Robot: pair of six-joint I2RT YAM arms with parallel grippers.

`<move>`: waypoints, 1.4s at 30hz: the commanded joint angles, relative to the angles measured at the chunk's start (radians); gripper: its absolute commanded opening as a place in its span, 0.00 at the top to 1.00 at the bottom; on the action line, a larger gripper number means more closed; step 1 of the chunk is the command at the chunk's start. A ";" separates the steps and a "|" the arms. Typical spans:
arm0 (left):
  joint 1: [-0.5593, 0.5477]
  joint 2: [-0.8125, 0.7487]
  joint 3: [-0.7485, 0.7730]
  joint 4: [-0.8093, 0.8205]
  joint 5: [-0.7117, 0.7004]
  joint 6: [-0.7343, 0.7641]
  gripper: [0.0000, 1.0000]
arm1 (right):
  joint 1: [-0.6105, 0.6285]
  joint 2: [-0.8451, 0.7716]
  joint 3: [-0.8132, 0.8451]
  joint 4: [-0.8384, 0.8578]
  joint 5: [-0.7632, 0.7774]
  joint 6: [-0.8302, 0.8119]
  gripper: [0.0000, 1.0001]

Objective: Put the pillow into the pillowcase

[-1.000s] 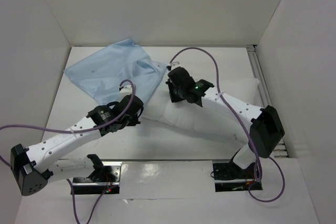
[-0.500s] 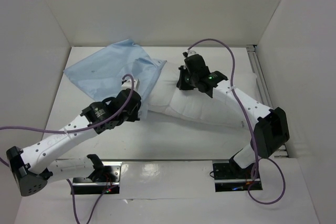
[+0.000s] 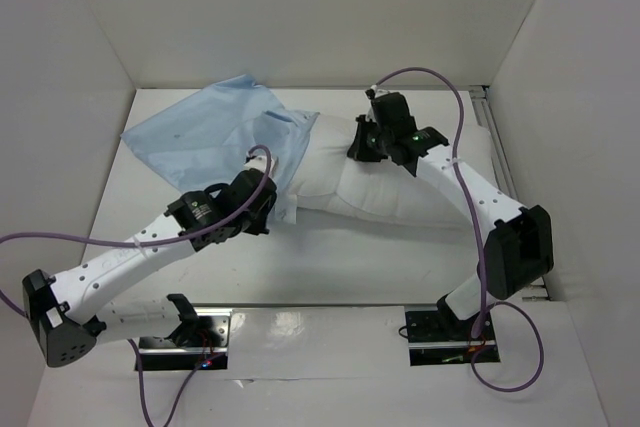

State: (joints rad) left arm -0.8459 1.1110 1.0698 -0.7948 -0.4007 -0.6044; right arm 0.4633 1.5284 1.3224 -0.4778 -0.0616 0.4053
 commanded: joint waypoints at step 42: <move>0.263 0.283 0.574 -0.112 0.191 0.046 0.40 | 0.176 0.018 -0.152 0.321 0.207 0.317 1.00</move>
State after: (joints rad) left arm -0.6411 1.3659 1.5738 -0.8928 -0.1497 -0.5095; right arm 0.6254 1.5909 1.1900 -0.1726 0.1162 0.7120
